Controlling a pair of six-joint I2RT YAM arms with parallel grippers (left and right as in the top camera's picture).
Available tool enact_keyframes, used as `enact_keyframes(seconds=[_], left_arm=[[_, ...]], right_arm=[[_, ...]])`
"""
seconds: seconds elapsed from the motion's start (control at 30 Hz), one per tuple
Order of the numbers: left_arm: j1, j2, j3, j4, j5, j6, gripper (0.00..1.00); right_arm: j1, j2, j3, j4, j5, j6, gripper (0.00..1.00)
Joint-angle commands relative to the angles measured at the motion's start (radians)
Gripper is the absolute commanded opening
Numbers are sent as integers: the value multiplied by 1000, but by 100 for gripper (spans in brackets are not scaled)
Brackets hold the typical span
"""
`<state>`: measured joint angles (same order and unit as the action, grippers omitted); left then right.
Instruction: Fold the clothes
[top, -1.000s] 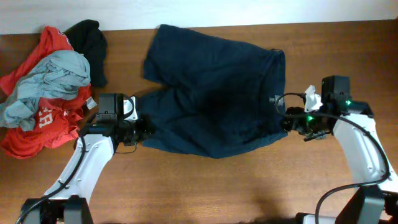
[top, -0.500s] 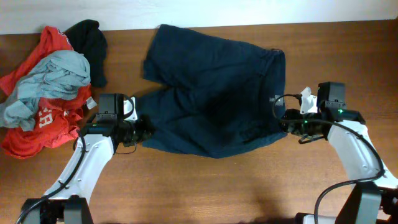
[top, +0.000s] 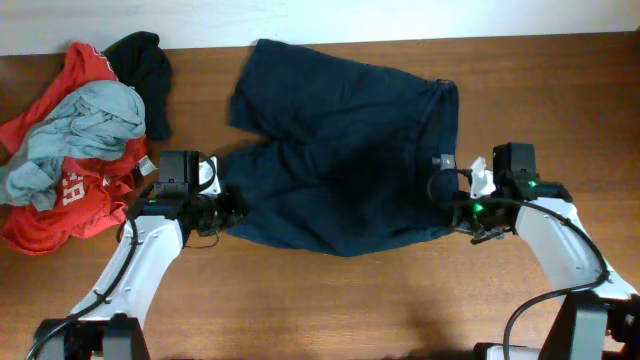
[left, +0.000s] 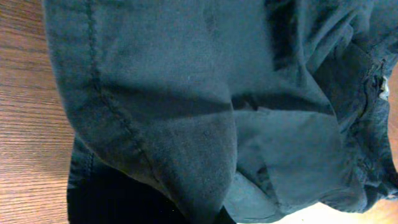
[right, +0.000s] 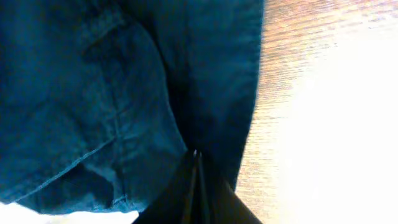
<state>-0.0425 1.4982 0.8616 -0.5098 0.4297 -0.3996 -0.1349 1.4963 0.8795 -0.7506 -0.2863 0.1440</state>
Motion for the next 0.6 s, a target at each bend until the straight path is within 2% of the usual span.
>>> enact_keyframes(seconds=[0.0, 0.17, 0.27, 0.57], left_arm=[[8, 5, 14, 1, -21, 20, 1], [8, 5, 14, -7, -37, 21, 1], [8, 5, 14, -47, -38, 21, 2], [8, 5, 14, -214, -34, 67, 15]], right_arm=[[-32, -2, -5, -55, 32, 60, 4], [-67, -2, -5, -163, 145, 213, 4], [-77, -2, -5, -178, 144, 212, 4], [-74, -2, -5, -166, 137, 205, 4]])
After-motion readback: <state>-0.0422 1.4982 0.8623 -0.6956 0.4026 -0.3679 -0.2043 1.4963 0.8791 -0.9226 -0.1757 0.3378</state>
